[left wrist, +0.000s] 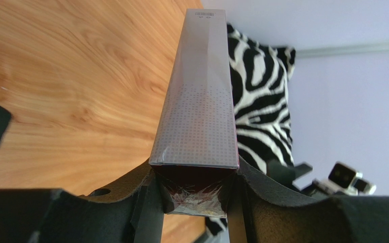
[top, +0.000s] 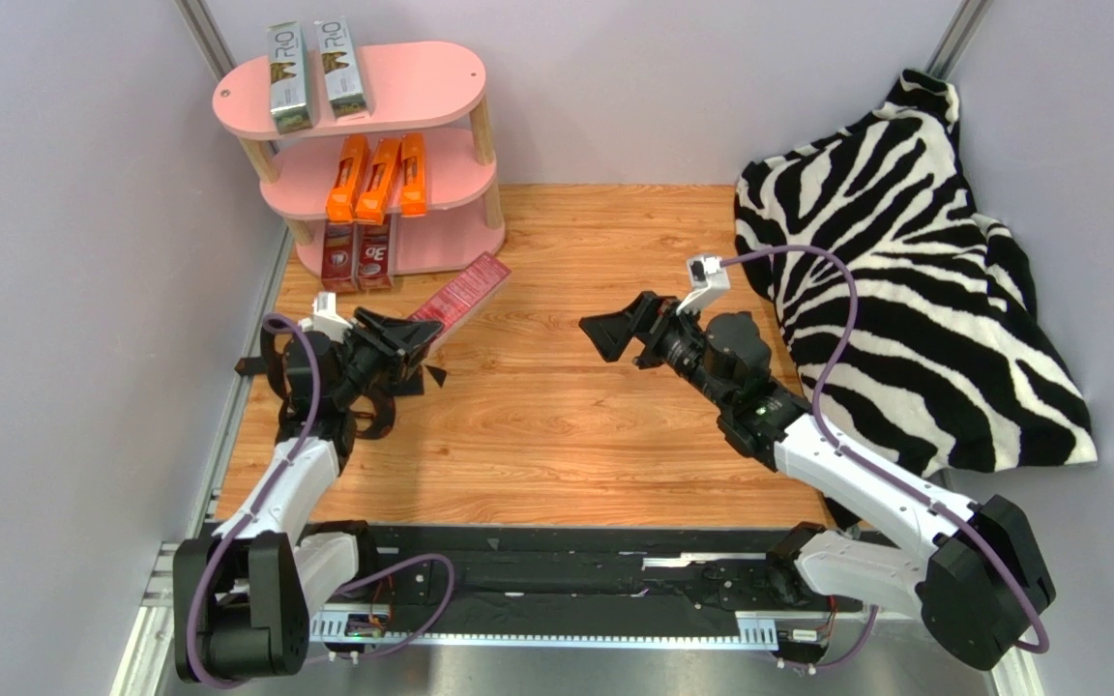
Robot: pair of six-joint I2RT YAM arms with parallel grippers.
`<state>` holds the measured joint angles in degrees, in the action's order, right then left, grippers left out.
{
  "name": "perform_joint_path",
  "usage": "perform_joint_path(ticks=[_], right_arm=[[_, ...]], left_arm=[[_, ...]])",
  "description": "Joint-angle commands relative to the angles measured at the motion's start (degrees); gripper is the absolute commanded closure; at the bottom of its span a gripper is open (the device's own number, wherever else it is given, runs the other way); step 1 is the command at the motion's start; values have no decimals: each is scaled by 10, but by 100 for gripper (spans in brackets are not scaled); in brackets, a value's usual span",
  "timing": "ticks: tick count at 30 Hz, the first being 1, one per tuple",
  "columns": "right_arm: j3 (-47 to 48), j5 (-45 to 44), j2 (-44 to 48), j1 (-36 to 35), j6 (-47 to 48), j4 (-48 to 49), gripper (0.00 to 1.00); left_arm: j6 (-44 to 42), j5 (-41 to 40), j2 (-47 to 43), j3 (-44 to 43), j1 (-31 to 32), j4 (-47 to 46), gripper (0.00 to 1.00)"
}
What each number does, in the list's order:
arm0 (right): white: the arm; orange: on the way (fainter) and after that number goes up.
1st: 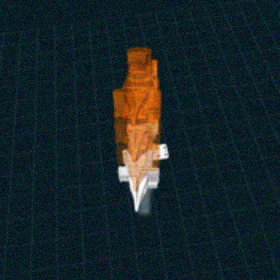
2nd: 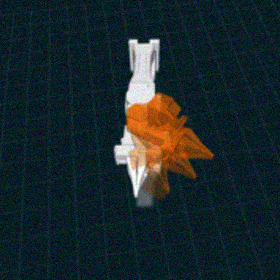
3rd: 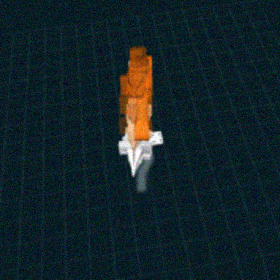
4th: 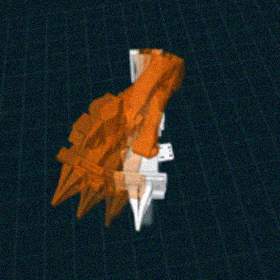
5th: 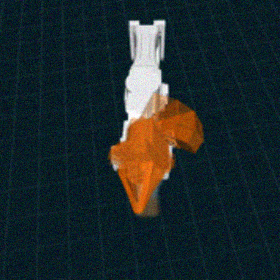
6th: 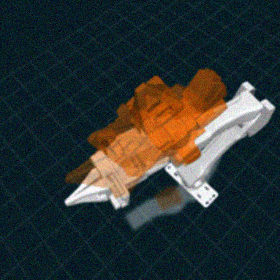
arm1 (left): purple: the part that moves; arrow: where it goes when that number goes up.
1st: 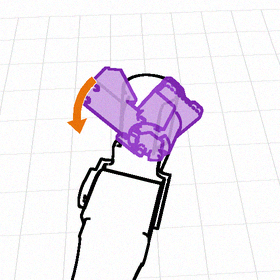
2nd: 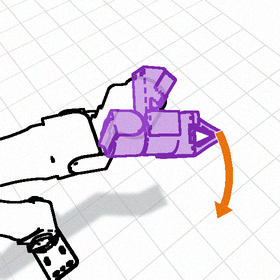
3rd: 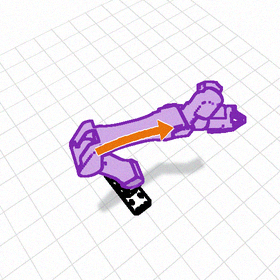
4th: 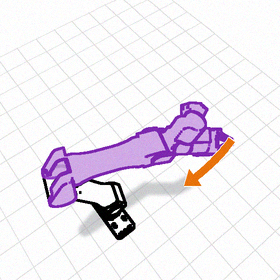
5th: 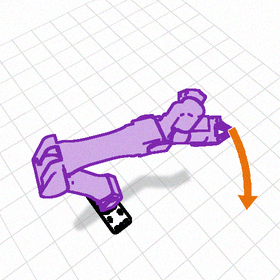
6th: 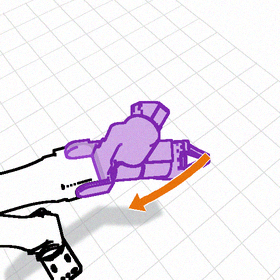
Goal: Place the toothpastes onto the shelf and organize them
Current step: Place the toothpaste on the shelf.
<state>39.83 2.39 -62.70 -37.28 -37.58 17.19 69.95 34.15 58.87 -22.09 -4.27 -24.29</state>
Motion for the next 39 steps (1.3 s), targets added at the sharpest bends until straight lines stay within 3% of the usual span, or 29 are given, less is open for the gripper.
perform_joint_path(ticks=[1, 4, 12, 25, 35, 39], right_arm=[[-18, -2, 13, 12, 22, 18, 0], [-37, 0, 25, 19, 27, 22, 0], [-56, 15, 36, 31, 25, 33, 0], [-66, 45, 19, 41, 16, 57, 0], [-66, 61, -4, 41, 5, 72, 0], [-67, 60, -8, 41, 4, 74, 0]], left_arm=[[-7, -144, -31, 19, -3, -10, 100], [14, -190, -11, 29, -3, -53, 100], [20, -185, 134, -16, -2, -136, 100], [-8, -210, 197, -75, 0, -162, 100], [64, -254, 355, -89, 9, -337, 100], [58, -288, 375, -93, 18, -323, 100]])
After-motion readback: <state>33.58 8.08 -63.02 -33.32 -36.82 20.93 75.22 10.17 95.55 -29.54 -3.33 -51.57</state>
